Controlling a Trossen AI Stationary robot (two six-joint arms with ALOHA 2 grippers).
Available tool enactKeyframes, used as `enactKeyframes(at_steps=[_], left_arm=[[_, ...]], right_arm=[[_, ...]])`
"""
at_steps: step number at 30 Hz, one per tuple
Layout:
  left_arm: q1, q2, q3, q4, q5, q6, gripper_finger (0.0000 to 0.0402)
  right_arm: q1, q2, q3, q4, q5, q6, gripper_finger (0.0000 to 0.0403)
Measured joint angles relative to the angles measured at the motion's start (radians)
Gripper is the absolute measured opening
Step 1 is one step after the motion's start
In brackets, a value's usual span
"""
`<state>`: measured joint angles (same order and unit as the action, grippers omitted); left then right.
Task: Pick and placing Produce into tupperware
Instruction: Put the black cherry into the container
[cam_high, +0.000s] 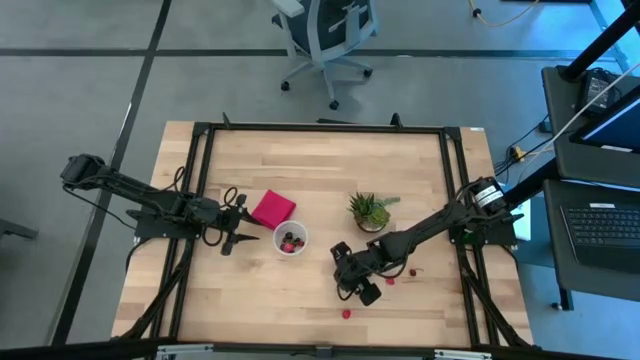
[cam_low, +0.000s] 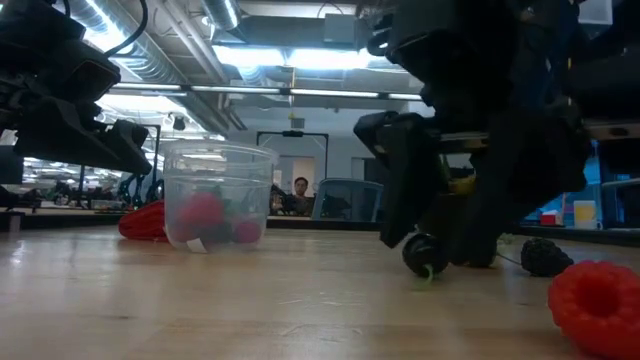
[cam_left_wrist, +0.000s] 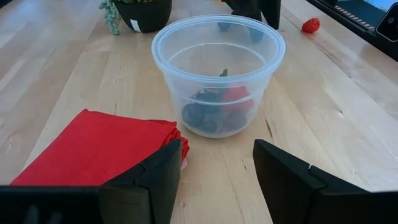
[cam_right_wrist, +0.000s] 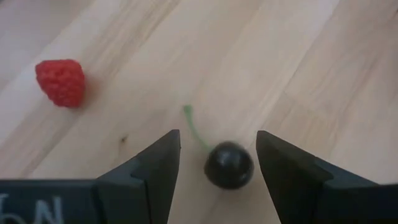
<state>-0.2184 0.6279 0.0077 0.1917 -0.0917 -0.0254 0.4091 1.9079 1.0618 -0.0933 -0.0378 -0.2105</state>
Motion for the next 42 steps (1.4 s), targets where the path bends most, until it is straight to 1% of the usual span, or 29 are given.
enactKeyframes(at_steps=[6, 17, 20, 28, 31, 38, 40, 42], left_arm=[[0.0, 0.0, 0.0, 0.0, 0.0, 0.0, 0.0192], [0.0, 0.0, 0.0, 0.001, 0.0, 0.0, 0.0192], [0.0, 0.0, 0.0, 0.0, 0.0, 0.0, 0.0192], [0.0, 0.0, 0.0, 0.0, 0.0, 0.0, 0.0192], [0.0, 0.0, 0.0, 0.0, 0.0, 0.0, 0.0192], [0.0, 0.0, 0.0, 0.0, 0.0, 0.0, 0.0192], [0.0, 0.0, 0.0, 0.0, 0.0, 0.0, 0.0192], [0.0, 0.0, 0.0, 0.0, 0.0, 0.0, 0.0192]], right_arm=[[-0.006, 0.016, -0.005, 0.026, -0.001, 0.0, 0.0213], [-0.038, 0.041, -0.003, -0.012, -0.029, 0.03, 0.0211], [-0.04, 0.042, -0.003, -0.014, -0.031, 0.029, 0.0196], [-0.04, 0.044, -0.003, -0.012, -0.024, 0.046, 0.0133], [-0.041, 0.044, -0.003, -0.012, -0.023, 0.049, 0.0119], [-0.044, 0.042, 0.001, -0.02, -0.02, 0.077, 0.0122], [-0.051, 0.037, 0.026, -0.07, -0.015, 0.076, 0.0121], [-0.066, 0.026, 0.068, -0.16, 0.003, 0.067, 0.0119]])
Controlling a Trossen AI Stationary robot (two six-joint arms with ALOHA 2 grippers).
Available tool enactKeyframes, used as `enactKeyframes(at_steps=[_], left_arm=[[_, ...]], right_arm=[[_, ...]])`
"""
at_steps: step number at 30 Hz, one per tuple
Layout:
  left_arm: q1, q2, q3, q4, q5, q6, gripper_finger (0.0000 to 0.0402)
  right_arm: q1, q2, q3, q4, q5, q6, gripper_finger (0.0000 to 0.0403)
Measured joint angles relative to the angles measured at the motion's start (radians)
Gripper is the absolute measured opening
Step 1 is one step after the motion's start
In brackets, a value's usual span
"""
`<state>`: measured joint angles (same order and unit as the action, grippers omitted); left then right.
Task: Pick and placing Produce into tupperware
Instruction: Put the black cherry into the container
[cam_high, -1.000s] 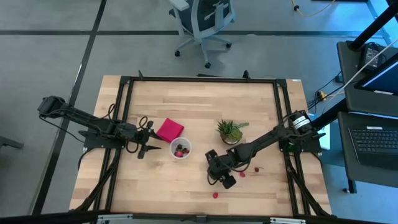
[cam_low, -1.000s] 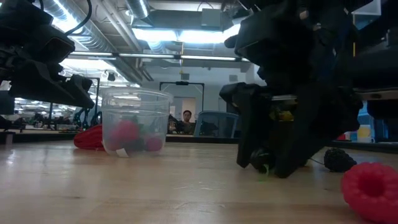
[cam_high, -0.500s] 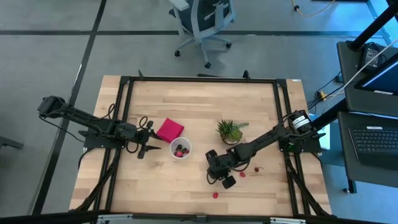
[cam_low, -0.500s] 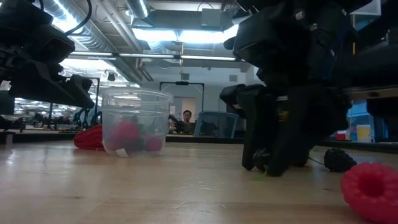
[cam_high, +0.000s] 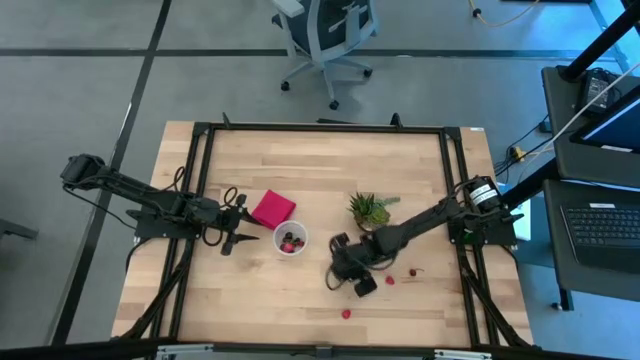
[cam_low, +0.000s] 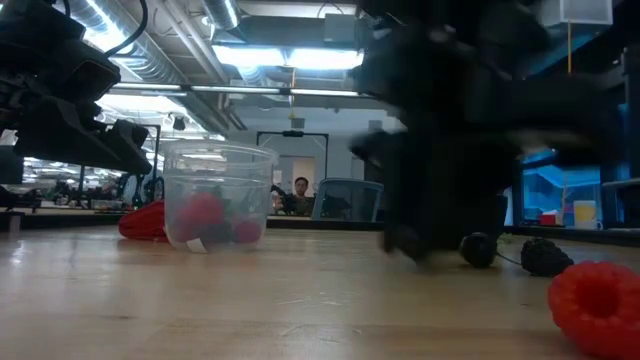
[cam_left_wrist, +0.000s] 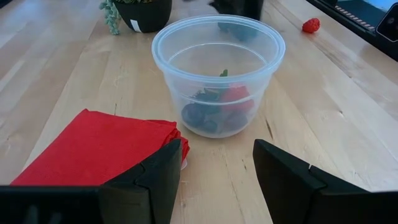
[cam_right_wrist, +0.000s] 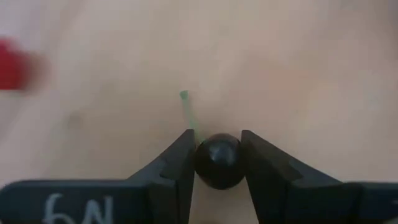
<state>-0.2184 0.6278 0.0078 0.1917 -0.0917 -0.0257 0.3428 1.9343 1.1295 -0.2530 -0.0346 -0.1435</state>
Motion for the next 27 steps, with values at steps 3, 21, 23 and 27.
enactKeyframes(at_steps=[3, 21, 23, 27], left_arm=[[0.0, 0.0, 0.0, 0.0, 0.0, 0.001, 0.0192], [0.0, 0.0, 0.0, 0.0, 0.0, 0.001, 0.0192], [0.0, 0.0, 0.0, 0.0, 0.0, 0.001, 0.0192], [0.0, 0.0, 0.0, 0.0, 0.0, 0.002, 0.0192]], right_arm=[[-0.032, -0.021, 0.11, -0.125, 0.009, -0.046, 0.0118], [-0.248, -0.017, 0.534, -0.27, -0.074, -0.255, 0.012], [-0.258, 0.003, 0.534, -0.24, -0.113, -0.256, 0.012], [-0.261, 0.049, 0.534, -0.189, -0.125, -0.259, 0.012]])
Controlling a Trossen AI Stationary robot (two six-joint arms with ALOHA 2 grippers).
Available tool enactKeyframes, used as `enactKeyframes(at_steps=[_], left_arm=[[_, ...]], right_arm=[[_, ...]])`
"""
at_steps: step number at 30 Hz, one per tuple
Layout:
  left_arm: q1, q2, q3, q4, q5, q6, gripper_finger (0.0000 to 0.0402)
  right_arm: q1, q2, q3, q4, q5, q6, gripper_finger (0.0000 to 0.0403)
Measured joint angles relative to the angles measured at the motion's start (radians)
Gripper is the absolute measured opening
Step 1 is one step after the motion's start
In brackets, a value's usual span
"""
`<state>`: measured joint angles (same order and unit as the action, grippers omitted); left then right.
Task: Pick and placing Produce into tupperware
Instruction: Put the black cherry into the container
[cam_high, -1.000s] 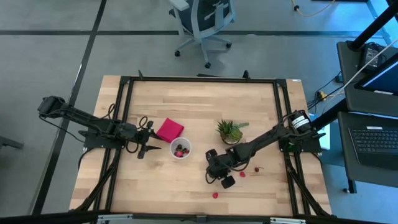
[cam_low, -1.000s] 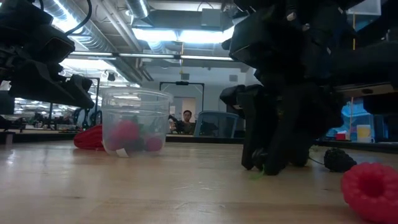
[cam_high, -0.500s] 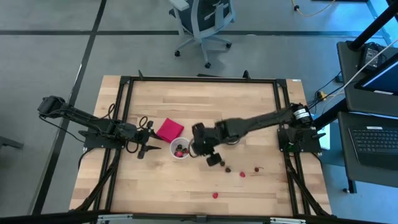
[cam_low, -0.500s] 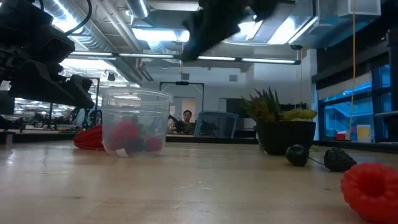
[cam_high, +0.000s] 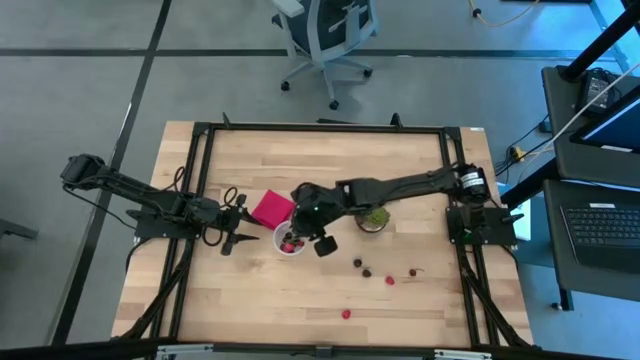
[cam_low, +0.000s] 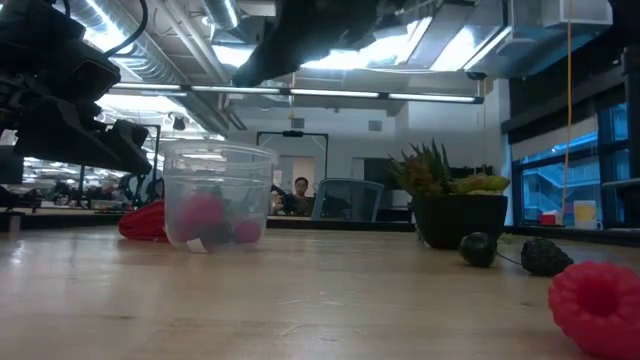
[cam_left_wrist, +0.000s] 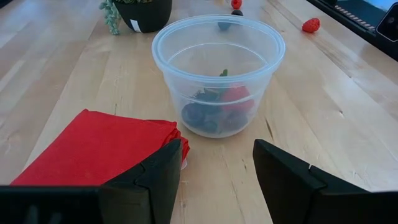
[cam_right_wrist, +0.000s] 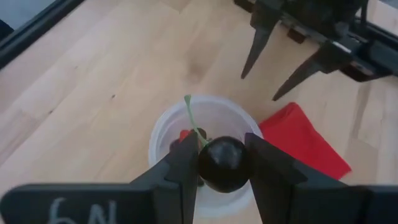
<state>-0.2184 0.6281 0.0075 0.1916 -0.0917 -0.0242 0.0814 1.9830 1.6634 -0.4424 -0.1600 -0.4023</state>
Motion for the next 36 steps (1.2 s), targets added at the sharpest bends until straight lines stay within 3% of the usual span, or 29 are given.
enactKeyframes(at_steps=[20, 36], left_arm=[[0.0, 0.0, 0.0, 0.0, 0.0, 0.0, 0.0192], [0.0, 0.0, 0.0, -0.001, 0.0, 0.001, 0.0192]], right_arm=[[-0.006, 0.201, 0.0, 0.077, 0.0, 0.001, 0.012], [-0.007, 0.2, 0.0, 0.088, 0.002, 0.0, 0.013]])
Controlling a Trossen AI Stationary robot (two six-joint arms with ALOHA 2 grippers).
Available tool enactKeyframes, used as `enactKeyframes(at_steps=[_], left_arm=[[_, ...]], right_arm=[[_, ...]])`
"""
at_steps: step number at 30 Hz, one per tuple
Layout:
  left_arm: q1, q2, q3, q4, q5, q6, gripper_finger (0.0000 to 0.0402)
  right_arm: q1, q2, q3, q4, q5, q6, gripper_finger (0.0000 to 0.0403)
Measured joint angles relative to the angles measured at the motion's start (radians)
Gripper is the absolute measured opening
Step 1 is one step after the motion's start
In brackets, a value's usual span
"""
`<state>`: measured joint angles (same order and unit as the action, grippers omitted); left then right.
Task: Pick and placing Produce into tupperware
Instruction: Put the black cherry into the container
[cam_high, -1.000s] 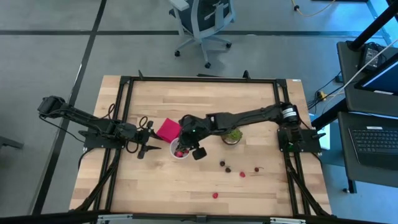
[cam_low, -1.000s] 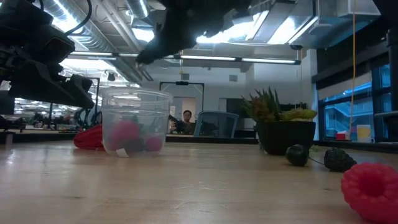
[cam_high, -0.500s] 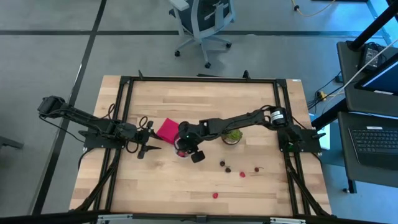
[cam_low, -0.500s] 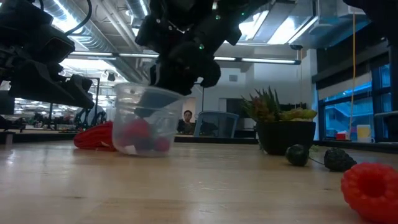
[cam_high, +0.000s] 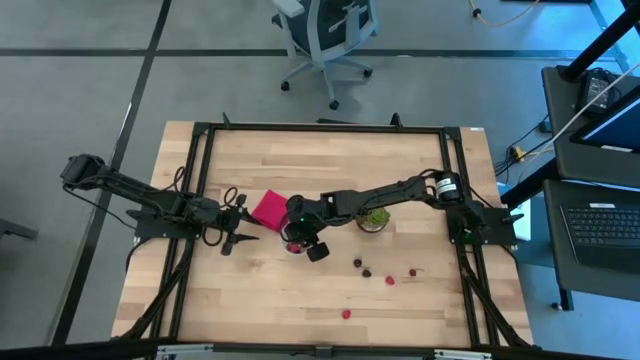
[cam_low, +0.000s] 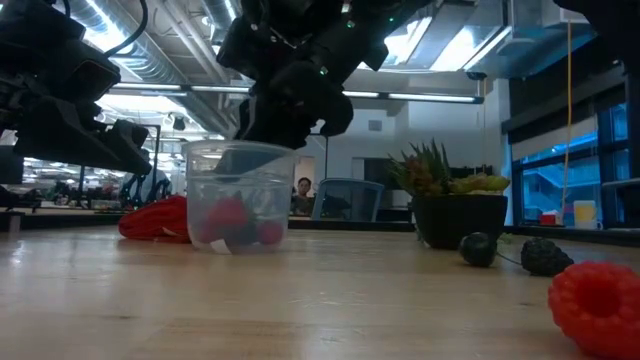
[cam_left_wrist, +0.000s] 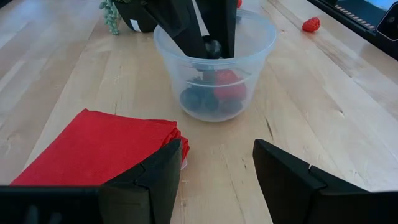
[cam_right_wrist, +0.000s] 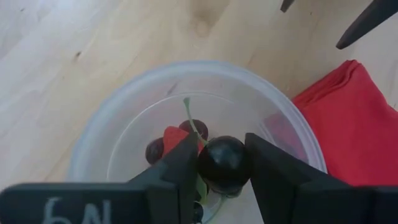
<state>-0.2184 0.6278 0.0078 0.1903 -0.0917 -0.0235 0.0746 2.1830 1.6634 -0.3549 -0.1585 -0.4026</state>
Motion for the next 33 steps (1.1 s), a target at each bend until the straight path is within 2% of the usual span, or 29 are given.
enactKeyframes(at_steps=[7, 10, 13, 20, 24, 28, 33], left_arm=[[0.0, 0.0, 0.0, -0.004, 0.0, 0.0, 0.0192], [0.0, 0.0, 0.0, -0.004, 0.0, 0.0, 0.0192], [0.0, 0.0, 0.0, -0.004, 0.0, 0.0, 0.0192], [0.0, 0.0, 0.0, -0.027, 0.0, -0.022, 0.0192], [0.0, 0.0, 0.0, -0.047, 0.0, -0.063, 0.0192], [-0.001, 0.0, 0.0, -0.048, 0.0, -0.079, 0.0192], [-0.001, 0.0, 0.0, -0.048, 0.0, -0.079, 0.0192]], right_arm=[[-0.001, 0.0, 0.001, -0.01, 0.003, -0.023, 0.019], [0.0, 0.0, 0.03, -0.057, 0.067, -0.024, 0.0217], [0.0, 0.0, 0.12, -0.19, 0.119, -0.042, 0.0235], [0.024, -0.002, 0.406, -0.644, 0.121, -0.048, 0.0243], [0.036, -0.005, 0.503, -0.86, 0.103, -0.001, 0.0244], [0.061, -0.035, 0.485, -0.928, 0.056, 0.05, 0.0244], [0.112, -0.126, 0.312, -0.908, 0.06, 0.141, 0.0244]])
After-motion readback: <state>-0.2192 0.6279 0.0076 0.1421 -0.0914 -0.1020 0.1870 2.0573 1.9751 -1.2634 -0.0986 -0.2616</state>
